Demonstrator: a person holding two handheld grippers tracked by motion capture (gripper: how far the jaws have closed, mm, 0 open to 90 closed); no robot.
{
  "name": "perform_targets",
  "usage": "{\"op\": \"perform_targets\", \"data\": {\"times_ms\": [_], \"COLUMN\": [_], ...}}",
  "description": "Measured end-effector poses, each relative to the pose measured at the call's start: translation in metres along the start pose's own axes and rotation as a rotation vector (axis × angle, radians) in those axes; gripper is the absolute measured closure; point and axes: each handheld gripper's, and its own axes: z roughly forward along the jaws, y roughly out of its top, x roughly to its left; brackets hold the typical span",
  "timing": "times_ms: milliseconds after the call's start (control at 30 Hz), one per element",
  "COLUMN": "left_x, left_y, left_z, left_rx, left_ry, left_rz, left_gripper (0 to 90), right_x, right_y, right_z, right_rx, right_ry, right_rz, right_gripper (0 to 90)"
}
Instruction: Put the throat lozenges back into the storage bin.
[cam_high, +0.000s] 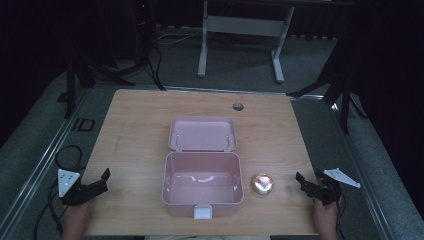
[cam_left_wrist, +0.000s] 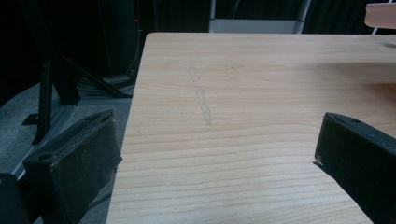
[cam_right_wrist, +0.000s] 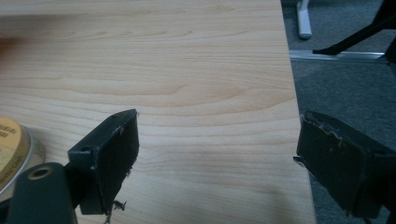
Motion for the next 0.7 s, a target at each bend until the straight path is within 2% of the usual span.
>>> {"op": "perform_targets", "data": {"times_ms": [67,100,133,167,200,233,267,300,333,367,500,567,633,700], "left_x": [0.0,0.0,0.0,0.0,0.0,0.0,0.0,0.0,0.0,0.0,0.0,0.0,0.0,-0.001], "left_y": [0.0,0.0,0.0,0.0,0.0,0.0,0.0,0.0,0.0,0.0,0.0,0.0,0.0,0.0], "left_z": [0.0,0.0,0.0,0.0,0.0,0.0,0.0,0.0,0.0,0.0,0.0,0.0,0.0,0.0], "left_rx": [-0.002,-0.002,-0.001,-0.001,0.001,0.001,0.001,0.001,0.001,0.002,0.002,0.001,0.001,0.002], "left_ry": [0.0,0.0,-0.001,-0.001,0.0,0.0,0.0,0.0,0.0,0.0,0.001,0.001,0.001,0.0], "left_rz": [0.001,0.001,0.002,0.002,0.003,0.004,0.004,0.004,0.004,0.004,0.005,0.005,0.005,0.007], "left_gripper": [0.4,0.4,0.4,0.4,0.4,0.4,0.4,0.4,0.4,0.4,0.4,0.4,0.4,0.4], "right_x": [-0.004,-0.006,-0.006,-0.008,-0.009,-0.009,-0.01,-0.01,-0.012,-0.015,-0.016,-0.015,-0.011,-0.008], "right_y": [0.0,0.001,0.001,0.001,0.002,0.002,0.002,0.002,0.003,0.004,0.006,0.007,0.008,0.01], "right_z": [0.0,0.001,0.001,0.001,0.003,0.003,0.003,0.003,0.003,0.003,0.005,0.005,0.004,0.002], "right_rx": [0.005,0.024,0.024,0.044,0.095,0.106,0.116,0.116,0.137,0.167,0.252,0.283,0.313,0.347], "right_ry": [0.039,0.082,0.082,0.13,0.15,0.154,0.182,0.182,0.236,0.314,0.484,0.534,0.575,0.6], "right_rz": [0.016,0.014,0.014,-0.004,-0.056,-0.087,-0.106,-0.106,-0.13,-0.16,-0.234,-0.284,-0.357,-0.4], "right_gripper": [12.7,13.2,13.2,14.9,15.0,15.4,16.4,16.4,16.4,16.4,16.4,16.3,16.2,16.2]}}
